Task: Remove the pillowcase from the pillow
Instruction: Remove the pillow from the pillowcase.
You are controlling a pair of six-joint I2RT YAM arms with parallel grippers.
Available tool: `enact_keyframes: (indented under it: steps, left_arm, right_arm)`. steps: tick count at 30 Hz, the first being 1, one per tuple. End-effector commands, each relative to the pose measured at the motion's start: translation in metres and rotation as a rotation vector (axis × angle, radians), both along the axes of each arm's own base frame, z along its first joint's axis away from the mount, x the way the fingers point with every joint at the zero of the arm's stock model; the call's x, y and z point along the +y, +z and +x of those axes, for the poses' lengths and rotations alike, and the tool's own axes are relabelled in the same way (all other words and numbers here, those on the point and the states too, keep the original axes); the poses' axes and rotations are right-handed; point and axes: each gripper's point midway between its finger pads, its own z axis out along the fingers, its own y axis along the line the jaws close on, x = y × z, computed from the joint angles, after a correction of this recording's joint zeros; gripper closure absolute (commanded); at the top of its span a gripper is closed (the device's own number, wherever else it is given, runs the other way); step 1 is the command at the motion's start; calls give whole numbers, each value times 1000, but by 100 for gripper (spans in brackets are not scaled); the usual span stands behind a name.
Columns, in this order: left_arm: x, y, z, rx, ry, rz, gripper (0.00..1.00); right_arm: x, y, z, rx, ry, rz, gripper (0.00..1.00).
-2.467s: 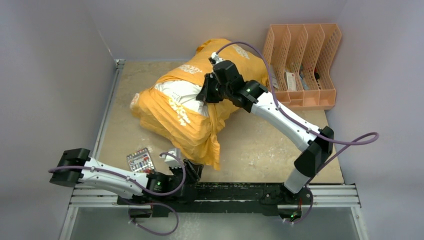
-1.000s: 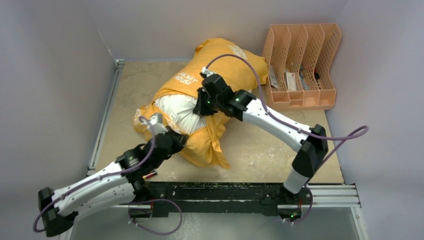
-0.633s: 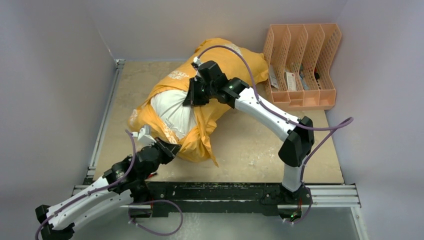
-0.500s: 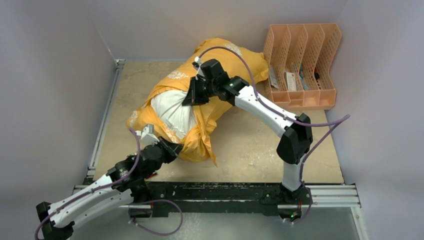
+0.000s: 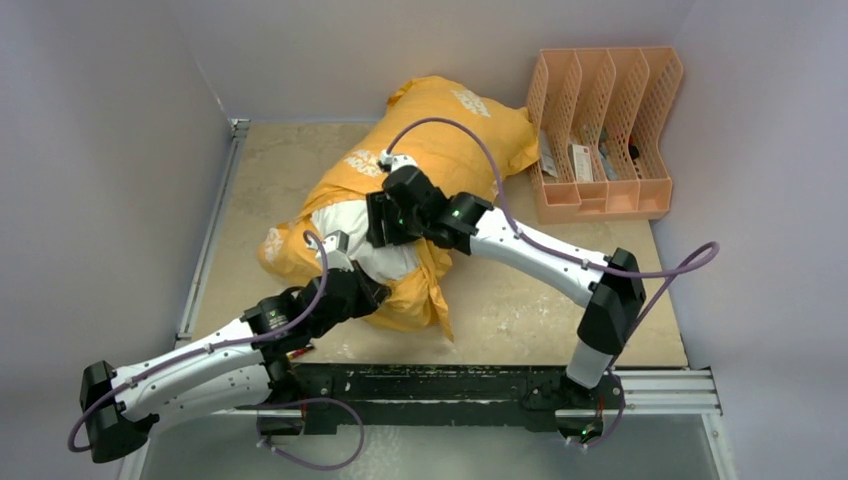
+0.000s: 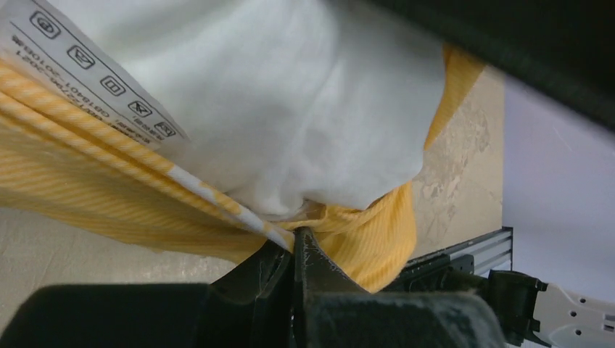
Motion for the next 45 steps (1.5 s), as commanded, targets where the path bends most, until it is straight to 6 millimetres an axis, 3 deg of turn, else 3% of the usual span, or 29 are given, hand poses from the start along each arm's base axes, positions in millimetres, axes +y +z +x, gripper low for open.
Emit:
enact_keyframes:
  steps: [1, 4, 5, 7, 8, 10, 11, 12, 14, 15, 16, 17, 19, 21, 23, 24, 25, 27, 29, 33, 36, 37, 41, 43, 45]
  left_arm:
    - [-16, 13, -12, -7, -77, -97, 100]
    - [-13, 4, -17, 16, -76, -113, 100]
    - [-11, 1, -19, 21, -75, -112, 100]
    - [-7, -2, -20, 26, -65, -110, 100]
    - [-6, -3, -20, 26, -62, -108, 100]
    - [-4, -6, -21, 29, -61, -96, 100]
    - [-3, -7, -21, 33, -61, -90, 100]
    - [-3, -8, -22, 34, -64, -90, 100]
    - [-4, -11, -23, 38, -73, -90, 100]
    - [-5, -11, -24, 38, -76, -95, 100]
    - [-5, -11, -25, 40, -77, -97, 100]
    - [-5, -11, -26, 43, -77, -102, 100]
    - [-3, -12, -29, 46, -75, -110, 100]
    - [1, -24, -33, 52, -63, -98, 100]
    - [1, -51, -39, 74, -65, -55, 100]
    - [-1, -67, -44, 90, -72, -30, 100]
    - [-6, -79, -54, 99, -103, 3, 100]
    - [-12, -92, -64, 87, -98, 53, 100]
    - [-20, -93, -69, 46, -78, 34, 100]
    - [-23, -97, -67, 31, -55, 10, 100]
    - [-28, -83, -65, 7, -71, 2, 100]
    - [-29, -73, -64, -7, -74, -2, 96]
    - [-39, -10, -57, -94, -86, -114, 63]
    - [-45, 23, -56, -137, -99, -192, 49]
    - [-51, 42, -58, -164, -127, -241, 40]
  right_arm:
    - [-33, -17, -1, -103, -176, -126, 35]
    - [-36, -33, -21, -66, -180, -128, 31]
    - [-36, -39, -28, -55, -181, -138, 20]
    - [-36, -52, -42, -31, -192, -181, 16]
    - [-36, -61, -50, -18, -212, -205, 2]
    - [-32, -81, -61, -13, -214, -243, 1]
    - [-30, -94, -65, 7, -231, -255, 2]
    - [-29, -105, -63, 8, -252, -268, 11]
    - [-24, -112, -51, 0, -287, -286, 41]
    - [-23, -100, -36, -33, -328, -278, 64]
    - [-20, -82, -19, -64, -354, -256, 93]
    - [-13, -56, -2, -92, -365, -199, 100]
    - [5, 10, 35, -174, -321, -20, 100]
    - [17, 88, 64, -208, -265, 211, 100]
    - [23, 174, 78, -262, -161, 457, 100]
    - [27, 213, 75, -305, -110, 555, 100]
    - [28, 244, 72, -344, -84, 619, 100]
    - [25, 277, 69, -395, -73, 662, 100]
    - [21, 271, 75, -402, -99, 632, 100]
    - [19, 214, 76, -335, -105, 561, 100]
    - [17, 171, 74, -281, -114, 513, 100]
    - [15, 158, 74, -275, -123, 484, 100]
    - [6, 103, 63, -190, -155, 413, 100]
    - [5, 85, 57, -151, -157, 397, 100]
    - [7, 80, 53, -121, -159, 410, 100]
